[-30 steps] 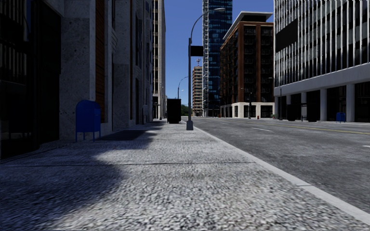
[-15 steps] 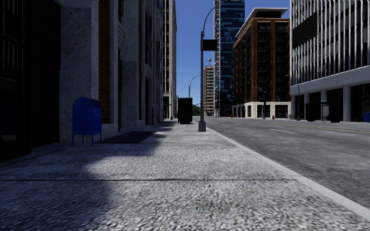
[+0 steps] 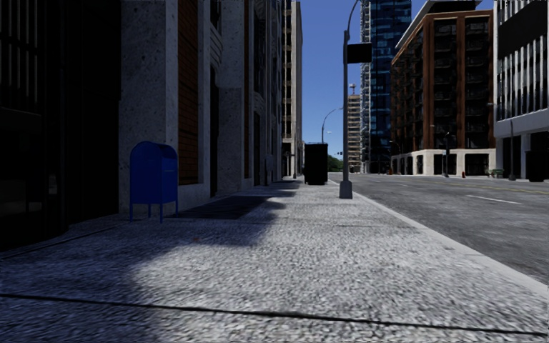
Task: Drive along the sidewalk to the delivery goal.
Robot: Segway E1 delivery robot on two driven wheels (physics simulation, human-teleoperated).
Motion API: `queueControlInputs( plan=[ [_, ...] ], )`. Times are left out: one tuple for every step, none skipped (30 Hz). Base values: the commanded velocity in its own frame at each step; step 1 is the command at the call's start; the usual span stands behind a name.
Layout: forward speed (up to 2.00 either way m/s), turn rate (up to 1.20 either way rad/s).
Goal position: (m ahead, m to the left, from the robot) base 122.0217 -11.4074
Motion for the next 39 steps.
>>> queueControlInputs(
  plan=[
    [1.55, 0.0],
    [1.55, 0.0],
    [1.55, 0.0],
    [1.55, 0.0],
    [1.55, 0.0],
    [1.55, 0.0],
    [1.55, 0.0],
    [1.55, 0.0],
    [1.55, 0.0],
    [1.55, 0.0],
    [1.55, 0.0],
    [1.55, 0.0],
    [1.55, 0.0],
    [1.55, 0.0],
    [1.55, 0.0],
    [1.55, 0.0],
    [1.55, 0.0],
    [1.55, 0.0],
    [1.55, 0.0],
    [1.55, 0.0],
    [1.55, 0.0],
    [1.55, 0.0],
    [1.55, 0.0],
    [1.55, 0.0],
    [1.55, 0.0],
    [1.55, 0.0],
    [1.55, 0.0],
    [1.55, 0.0],
    [1.55, 0.0],
    [1.55, 0.0],
    [1.55, 0.0],
    [1.55, 0.0],
    [1.55, 0.0],
    [1.55, 0.0],
    [1.55, 0.0],
    [1.55, 0.0],
    [1.55, 0.0],
    [1.55, 0.0],
    [1.55, 0.0]
  ],
)
